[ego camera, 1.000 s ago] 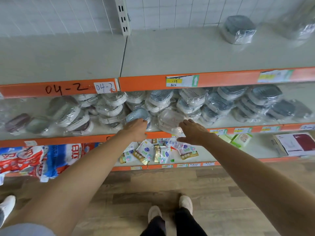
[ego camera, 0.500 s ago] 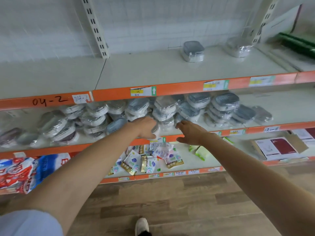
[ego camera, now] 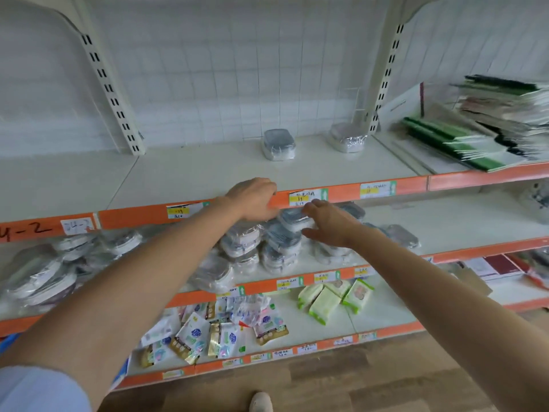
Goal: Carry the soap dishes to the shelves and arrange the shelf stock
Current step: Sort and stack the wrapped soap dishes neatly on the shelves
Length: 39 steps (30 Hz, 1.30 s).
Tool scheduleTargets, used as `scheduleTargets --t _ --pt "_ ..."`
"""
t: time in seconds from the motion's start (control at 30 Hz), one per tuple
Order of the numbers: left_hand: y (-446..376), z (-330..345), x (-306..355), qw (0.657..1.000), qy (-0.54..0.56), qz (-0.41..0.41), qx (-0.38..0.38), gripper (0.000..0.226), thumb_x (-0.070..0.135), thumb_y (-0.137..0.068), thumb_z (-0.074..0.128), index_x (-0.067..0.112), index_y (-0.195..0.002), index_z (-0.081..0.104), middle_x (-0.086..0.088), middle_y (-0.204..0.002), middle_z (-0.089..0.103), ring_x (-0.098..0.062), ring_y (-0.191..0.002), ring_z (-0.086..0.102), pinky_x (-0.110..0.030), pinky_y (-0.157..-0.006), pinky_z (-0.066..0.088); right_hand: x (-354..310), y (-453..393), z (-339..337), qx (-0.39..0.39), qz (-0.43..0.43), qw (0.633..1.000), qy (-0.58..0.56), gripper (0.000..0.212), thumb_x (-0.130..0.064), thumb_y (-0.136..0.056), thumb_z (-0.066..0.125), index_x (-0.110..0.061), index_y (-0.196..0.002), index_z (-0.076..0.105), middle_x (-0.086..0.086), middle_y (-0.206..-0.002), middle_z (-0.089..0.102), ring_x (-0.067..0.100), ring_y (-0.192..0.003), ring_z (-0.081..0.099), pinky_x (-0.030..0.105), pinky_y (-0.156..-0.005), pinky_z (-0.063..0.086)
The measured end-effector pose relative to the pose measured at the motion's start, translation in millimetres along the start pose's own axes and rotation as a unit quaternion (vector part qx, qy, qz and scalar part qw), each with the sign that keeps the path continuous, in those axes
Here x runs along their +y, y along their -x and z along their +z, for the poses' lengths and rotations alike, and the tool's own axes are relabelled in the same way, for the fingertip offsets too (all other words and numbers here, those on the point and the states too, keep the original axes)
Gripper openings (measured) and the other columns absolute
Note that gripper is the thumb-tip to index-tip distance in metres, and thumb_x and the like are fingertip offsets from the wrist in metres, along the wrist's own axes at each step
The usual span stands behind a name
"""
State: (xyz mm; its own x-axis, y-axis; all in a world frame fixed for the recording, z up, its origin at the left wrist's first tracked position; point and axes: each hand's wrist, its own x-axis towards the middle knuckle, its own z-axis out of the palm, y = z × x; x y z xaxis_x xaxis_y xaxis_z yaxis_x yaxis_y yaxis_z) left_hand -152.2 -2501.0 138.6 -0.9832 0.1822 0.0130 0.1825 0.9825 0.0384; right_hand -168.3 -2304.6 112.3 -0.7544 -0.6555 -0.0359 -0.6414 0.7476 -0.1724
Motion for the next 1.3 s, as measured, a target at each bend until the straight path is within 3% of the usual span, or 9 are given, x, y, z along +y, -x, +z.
scheduleTargets --t 0.13,0.23,0.43,0.63,0.83,0.97,1.13,1.3 --pt "-48.8 -14.5 -15.7 0.995 0.043 -0.054 0.070 0.042 0.039 -0.090 0.055 0.005 -0.114 0.058 -0.010 -0.116 0.059 -0.028 -0.108 0.056 -0.041 -0.089 0.048 22.4 -32.5 -18.2 0.036 0.018 0.999 0.015 0.051 -0.032 -0.094 0.055 -0.008 -0.136 0.041 0.009 -0.135 0.045 0.025 -0.125 0.042 0.034 -0.097 0.037" --pt "-93.5 -26.1 -33.1 0.993 0.042 -0.075 0.077 0.040 0.038 -0.090 0.053 0.005 -0.111 0.060 -0.011 -0.115 0.061 -0.028 -0.106 0.057 -0.038 -0.086 0.050 45.1 -63.6 -35.5 0.048 0.042 0.998 0.019 0.051 -0.035 -0.094 0.054 -0.009 -0.137 0.041 0.007 -0.135 0.045 0.023 -0.126 0.041 0.033 -0.099 0.037" --pt "-158.9 -29.7 -50.1 0.988 0.033 -0.127 0.082 0.049 0.042 -0.094 0.051 0.003 -0.124 0.057 -0.015 -0.123 0.056 -0.031 -0.110 0.055 -0.034 -0.082 0.048 96.3 -121.2 -58.8 0.069 0.126 0.989 0.035 0.051 -0.039 -0.096 0.050 -0.007 -0.135 0.041 0.009 -0.135 0.045 0.025 -0.126 0.042 0.037 -0.100 0.040" --pt "-202.0 -23.9 -63.3 0.983 0.013 -0.182 -0.009 0.056 0.057 -0.093 0.045 0.009 -0.116 0.060 -0.009 -0.116 0.058 -0.026 -0.105 0.057 -0.028 -0.074 0.041 140.6 -154.9 -64.3 0.076 0.174 0.981 0.049 0.054 -0.043 -0.095 0.050 -0.006 -0.134 0.040 0.010 -0.136 0.042 0.026 -0.127 0.040 0.037 -0.097 0.038" --pt "-234.6 -17.2 -68.9 0.964 0.026 -0.264 -0.020 0.074 0.075 -0.084 0.038 0.017 -0.123 0.060 -0.006 -0.120 0.061 -0.026 -0.112 0.057 -0.028 -0.079 0.042 180.1 -190.9 -74.9 0.084 0.171 0.980 0.059 0.059 -0.047 -0.093 0.051 -0.006 -0.133 0.040 0.011 -0.137 0.041 0.026 -0.127 0.040 0.037 -0.100 0.038" --pt "-252.0 -23.1 -65.2 0.951 0.029 -0.307 -0.030 0.080 0.078 -0.083 0.036 0.013 -0.122 0.059 -0.005 -0.122 0.061 -0.026 -0.114 0.057 -0.029 -0.082 0.041 199.8 -212.5 -79.7 0.081 0.188 0.977 0.054 0.075 -0.057 -0.088 0.053 -0.004 -0.138 0.034 0.013 -0.142 0.034 0.028 -0.133 0.032 0.036 -0.108 0.031" --pt "-270.9 -10.7 -57.3 0.939 0.025 -0.339 -0.043 0.079 0.081 -0.080 0.037 0.018 -0.121 0.062 -0.005 -0.121 0.062 -0.025 -0.115 0.056 -0.028 -0.078 0.034 219.2 -233.7 -77.6 0.058 0.277 0.959 -0.030 0.107 -0.071 -0.076 0.057 0.001 -0.145 0.019 0.016 -0.144 0.030 0.030 -0.136 0.029 0.036 -0.109 0.029" --pt "-281.3 -7.4 -50.9 0.928 0.025 -0.367 -0.051 0.082 0.083 -0.077 0.039 0.016 -0.119 0.062 -0.006 -0.125 0.060 -0.026 -0.119 0.054 -0.030 -0.084 0.036 229.8 -248.1 -70.6 0.021 0.307 0.950 -0.040 0.116 -0.070 -0.078 0.055 0.007 -0.147 0.002 0.022 -0.153 0.017 0.034 -0.141 0.020 0.036 -0.114 0.021"
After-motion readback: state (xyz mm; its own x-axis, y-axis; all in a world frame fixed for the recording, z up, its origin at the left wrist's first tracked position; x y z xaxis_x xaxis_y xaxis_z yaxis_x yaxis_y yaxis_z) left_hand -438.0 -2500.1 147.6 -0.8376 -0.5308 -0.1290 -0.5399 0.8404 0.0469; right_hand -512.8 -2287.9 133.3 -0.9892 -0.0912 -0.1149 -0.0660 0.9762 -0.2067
